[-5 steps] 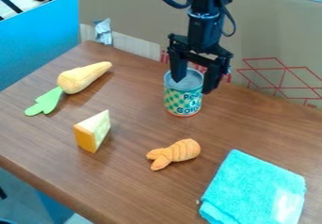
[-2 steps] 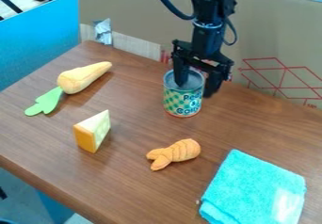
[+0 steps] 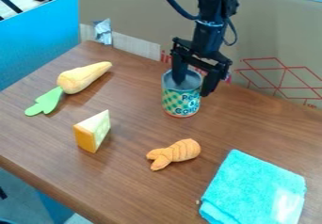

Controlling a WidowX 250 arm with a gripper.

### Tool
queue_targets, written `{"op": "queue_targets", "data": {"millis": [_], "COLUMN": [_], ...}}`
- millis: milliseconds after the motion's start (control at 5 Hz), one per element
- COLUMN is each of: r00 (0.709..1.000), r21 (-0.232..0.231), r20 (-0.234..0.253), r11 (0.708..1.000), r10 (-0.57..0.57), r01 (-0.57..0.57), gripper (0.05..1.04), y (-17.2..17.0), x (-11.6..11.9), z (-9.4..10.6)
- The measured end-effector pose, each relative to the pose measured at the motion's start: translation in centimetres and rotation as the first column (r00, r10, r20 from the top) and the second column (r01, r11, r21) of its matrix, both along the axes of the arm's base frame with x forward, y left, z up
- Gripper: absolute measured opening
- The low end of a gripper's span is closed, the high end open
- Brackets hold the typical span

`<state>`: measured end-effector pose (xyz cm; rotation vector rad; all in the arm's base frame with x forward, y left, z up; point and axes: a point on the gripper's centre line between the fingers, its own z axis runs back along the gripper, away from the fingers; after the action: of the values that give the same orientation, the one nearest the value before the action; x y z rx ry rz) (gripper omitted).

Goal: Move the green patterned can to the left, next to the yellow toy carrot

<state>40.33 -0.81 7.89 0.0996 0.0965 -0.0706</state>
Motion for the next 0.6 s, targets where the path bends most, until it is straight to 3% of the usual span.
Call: {"op": "queue_targets", "data": {"millis": [400,600], "r00": [0.995,0.994], "r21": [-0.021,-0.021], "r20": [-0.066,-0.045], "r11": [0.997,0.995], "r10": [0.079,0.100], "r01": [-0.080,-0.101], "gripper": [1.003,1.003], "y": [4.1,6.0], "x": [-2.1,-2.3], "z": [-0.2,-0.2]}}
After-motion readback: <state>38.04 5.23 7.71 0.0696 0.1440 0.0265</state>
